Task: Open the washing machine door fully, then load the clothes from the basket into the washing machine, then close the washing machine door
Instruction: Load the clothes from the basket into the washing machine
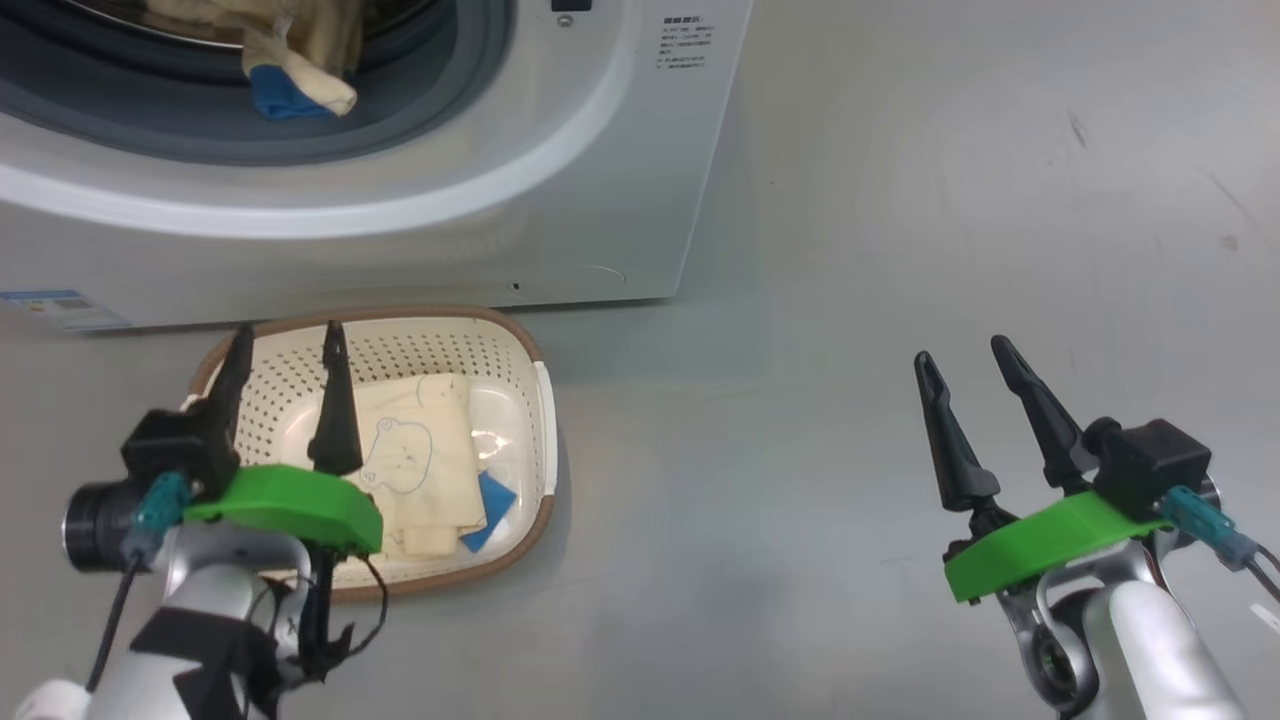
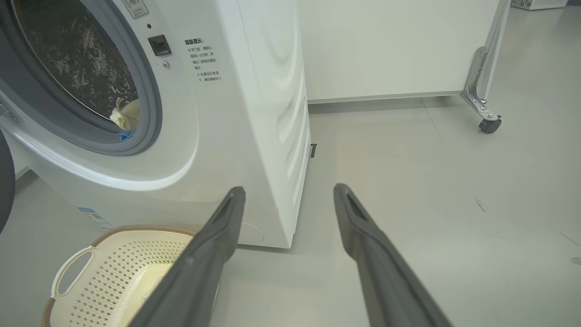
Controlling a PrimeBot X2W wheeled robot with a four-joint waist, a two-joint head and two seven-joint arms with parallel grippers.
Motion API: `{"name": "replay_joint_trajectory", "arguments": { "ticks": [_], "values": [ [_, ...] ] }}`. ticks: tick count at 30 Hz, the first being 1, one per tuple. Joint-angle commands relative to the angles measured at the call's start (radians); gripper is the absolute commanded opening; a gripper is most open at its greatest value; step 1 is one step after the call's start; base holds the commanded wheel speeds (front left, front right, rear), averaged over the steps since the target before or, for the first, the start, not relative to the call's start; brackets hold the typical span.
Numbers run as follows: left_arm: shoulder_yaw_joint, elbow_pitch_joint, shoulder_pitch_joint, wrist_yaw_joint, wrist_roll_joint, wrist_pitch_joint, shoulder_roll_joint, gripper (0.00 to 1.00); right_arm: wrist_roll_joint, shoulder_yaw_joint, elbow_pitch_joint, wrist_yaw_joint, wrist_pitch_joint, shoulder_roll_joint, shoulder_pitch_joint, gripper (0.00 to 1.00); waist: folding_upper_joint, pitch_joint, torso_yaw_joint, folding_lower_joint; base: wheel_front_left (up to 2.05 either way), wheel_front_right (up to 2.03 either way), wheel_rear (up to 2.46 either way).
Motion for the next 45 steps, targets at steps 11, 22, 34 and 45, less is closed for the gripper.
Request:
{"name": "replay_joint_trajectory", "arguments": {
  "ticks": [11,22,34,45],
  "values": [
    [0.056,0.087,-0.265,0.008,-0.043,0.144,0.111,1.00,0.049,0.056,0.020,-0.003,-0.050,-0.009,-0.095,1.00,0.0000,0.091,-0.088,-0.0001,0.00,0.00,0.00],
    [0.071,0.213,-0.530,-0.122,-0.092,0.347,0.226,1.00,0.112,0.121,0.092,-0.003,-0.080,-0.009,-0.157,1.00,0.0000,0.163,-0.174,-0.0001,0.00,0.00,0.00],
    [0.040,0.347,-0.742,-0.201,-0.100,0.589,0.321,1.00,0.186,0.179,0.102,-0.003,-0.085,-0.009,-0.203,1.00,0.0000,0.237,-0.260,-0.0001,0.00,0.00,0.00],
    [0.022,0.392,-0.817,-0.202,-0.090,0.668,0.346,0.00,0.211,0.198,0.093,-0.003,-0.086,-0.009,-0.209,1.00,0.0000,0.271,-0.280,-0.0001,0.00,0.00,0.00]
  ]
}}
